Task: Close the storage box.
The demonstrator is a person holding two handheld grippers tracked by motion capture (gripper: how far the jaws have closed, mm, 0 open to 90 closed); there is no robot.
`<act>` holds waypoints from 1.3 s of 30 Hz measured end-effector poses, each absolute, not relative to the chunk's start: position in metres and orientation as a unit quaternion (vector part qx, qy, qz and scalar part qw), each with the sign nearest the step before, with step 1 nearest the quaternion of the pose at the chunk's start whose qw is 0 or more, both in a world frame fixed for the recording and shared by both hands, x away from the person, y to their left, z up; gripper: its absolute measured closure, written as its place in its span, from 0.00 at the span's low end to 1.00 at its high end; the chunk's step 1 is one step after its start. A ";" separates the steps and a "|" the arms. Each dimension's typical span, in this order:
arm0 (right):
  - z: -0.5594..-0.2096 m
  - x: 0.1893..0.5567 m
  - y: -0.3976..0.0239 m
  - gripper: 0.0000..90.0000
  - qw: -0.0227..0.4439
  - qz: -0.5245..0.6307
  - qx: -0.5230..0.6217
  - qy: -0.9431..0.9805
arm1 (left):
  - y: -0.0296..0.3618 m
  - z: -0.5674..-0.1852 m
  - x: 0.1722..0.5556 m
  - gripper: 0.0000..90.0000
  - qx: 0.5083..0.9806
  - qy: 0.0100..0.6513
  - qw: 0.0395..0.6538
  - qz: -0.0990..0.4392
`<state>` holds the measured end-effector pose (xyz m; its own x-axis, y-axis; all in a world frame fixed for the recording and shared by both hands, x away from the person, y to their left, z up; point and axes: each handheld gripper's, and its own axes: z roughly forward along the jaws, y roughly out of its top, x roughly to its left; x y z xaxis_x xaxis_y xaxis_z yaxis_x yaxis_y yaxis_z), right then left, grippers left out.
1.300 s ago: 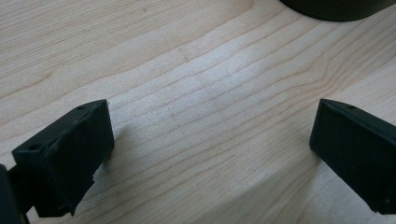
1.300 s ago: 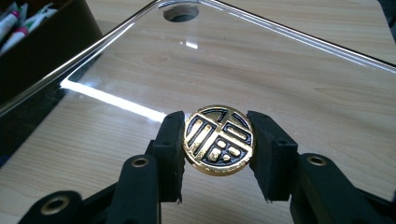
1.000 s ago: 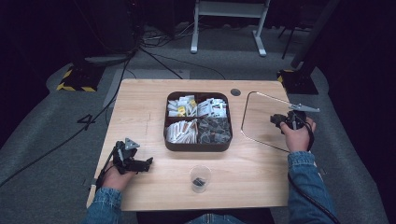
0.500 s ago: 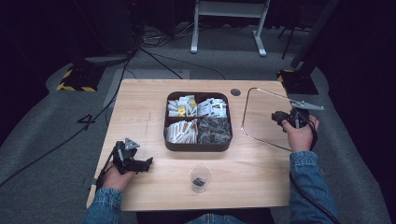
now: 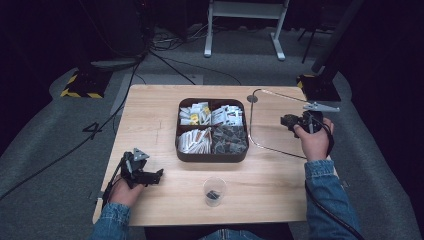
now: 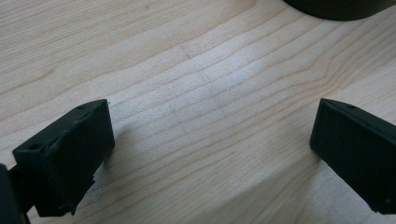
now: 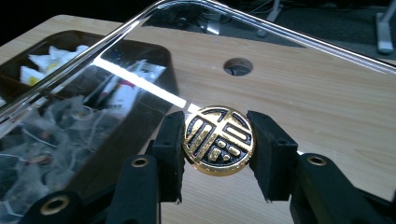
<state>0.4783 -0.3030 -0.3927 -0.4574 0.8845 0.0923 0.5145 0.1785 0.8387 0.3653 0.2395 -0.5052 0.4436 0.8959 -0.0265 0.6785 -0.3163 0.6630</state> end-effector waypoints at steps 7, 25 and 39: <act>-0.382 0.479 -0.276 0.65 0.204 0.438 0.453 0.749 | 0.238 -0.505 0.365 0.00 0.788 0.503 0.307 0.179; -0.360 0.488 -0.213 0.65 0.176 0.447 0.405 0.778 | 0.241 -0.505 0.365 0.00 0.792 0.495 0.310 0.175; -0.354 0.497 -0.178 0.65 0.169 0.451 0.381 0.789 | 0.241 -0.505 0.365 0.00 0.793 0.494 0.310 0.176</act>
